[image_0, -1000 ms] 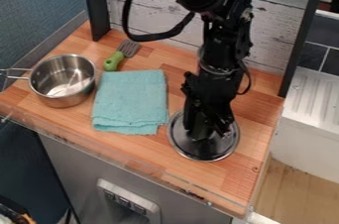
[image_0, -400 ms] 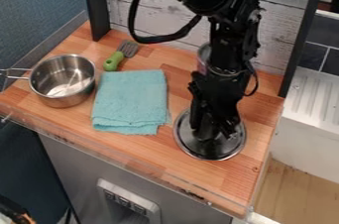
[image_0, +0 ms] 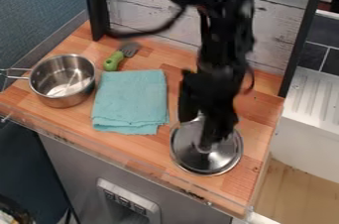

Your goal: Remove the lid of the silver dish and put it on the right side of the table

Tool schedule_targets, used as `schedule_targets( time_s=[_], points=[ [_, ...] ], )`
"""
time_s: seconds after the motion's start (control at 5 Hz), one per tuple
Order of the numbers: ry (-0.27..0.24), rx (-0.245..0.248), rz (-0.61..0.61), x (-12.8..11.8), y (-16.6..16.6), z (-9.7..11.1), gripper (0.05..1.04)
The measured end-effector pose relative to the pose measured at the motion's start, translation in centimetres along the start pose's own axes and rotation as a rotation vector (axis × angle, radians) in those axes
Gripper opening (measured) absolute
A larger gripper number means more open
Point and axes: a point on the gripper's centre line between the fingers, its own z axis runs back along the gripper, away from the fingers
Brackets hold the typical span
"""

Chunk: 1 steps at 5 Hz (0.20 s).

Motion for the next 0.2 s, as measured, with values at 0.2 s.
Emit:
schedule_targets(
  time_s=[0.2],
  points=[
    [-0.05,0.039,0.094,-0.9,1.05,2.98,1.007]
  ],
)
